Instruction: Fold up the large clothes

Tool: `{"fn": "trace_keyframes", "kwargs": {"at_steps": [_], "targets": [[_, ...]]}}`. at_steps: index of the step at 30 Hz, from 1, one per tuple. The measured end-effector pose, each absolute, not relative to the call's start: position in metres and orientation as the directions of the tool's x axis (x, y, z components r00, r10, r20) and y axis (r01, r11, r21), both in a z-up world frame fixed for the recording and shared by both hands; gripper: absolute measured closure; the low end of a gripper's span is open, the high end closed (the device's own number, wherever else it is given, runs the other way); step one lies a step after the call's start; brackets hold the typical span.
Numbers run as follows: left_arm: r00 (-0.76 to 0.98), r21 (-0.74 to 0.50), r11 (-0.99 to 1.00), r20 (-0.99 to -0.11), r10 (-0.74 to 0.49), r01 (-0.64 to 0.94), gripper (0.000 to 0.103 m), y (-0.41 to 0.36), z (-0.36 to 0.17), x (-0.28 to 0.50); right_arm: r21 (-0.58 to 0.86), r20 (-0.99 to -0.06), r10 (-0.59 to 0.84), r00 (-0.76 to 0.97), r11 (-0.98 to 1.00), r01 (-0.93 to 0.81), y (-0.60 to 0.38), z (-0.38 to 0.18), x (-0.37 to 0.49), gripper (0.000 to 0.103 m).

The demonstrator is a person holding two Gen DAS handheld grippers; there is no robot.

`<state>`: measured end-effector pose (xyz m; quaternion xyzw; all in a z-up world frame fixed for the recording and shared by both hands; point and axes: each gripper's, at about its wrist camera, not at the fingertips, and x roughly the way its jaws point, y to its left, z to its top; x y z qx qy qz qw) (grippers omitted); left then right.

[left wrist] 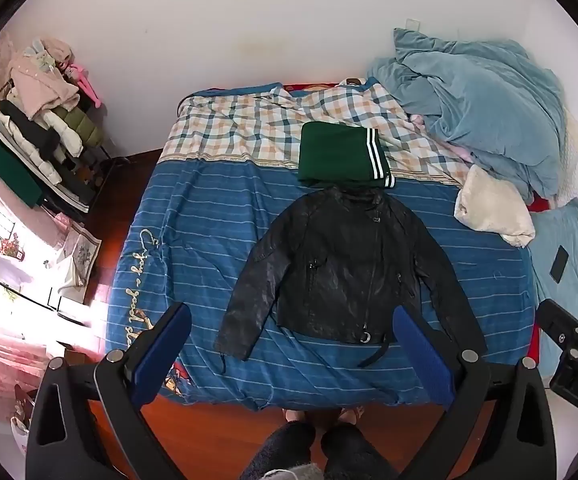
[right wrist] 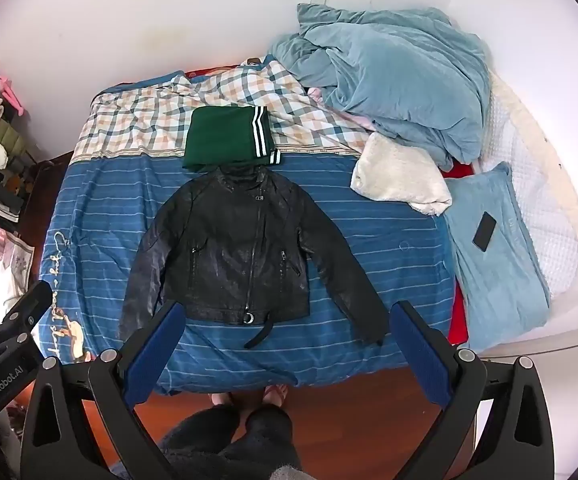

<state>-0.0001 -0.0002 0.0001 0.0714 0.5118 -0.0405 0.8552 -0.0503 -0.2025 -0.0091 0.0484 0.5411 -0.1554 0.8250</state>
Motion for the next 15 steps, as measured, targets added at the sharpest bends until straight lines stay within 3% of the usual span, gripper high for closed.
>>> {"fn": "trace_keyframes", "kwargs": {"at_steps": [15], "targets": [[0.474, 0.064, 0.986, -0.881, -0.017, 0.154, 0.000, 0.009, 0.014, 0.009, -0.074, -0.910, -0.191, 0.367, 0.948, 0.311, -0.204, -0.007, -0.050, 0.000]]}}
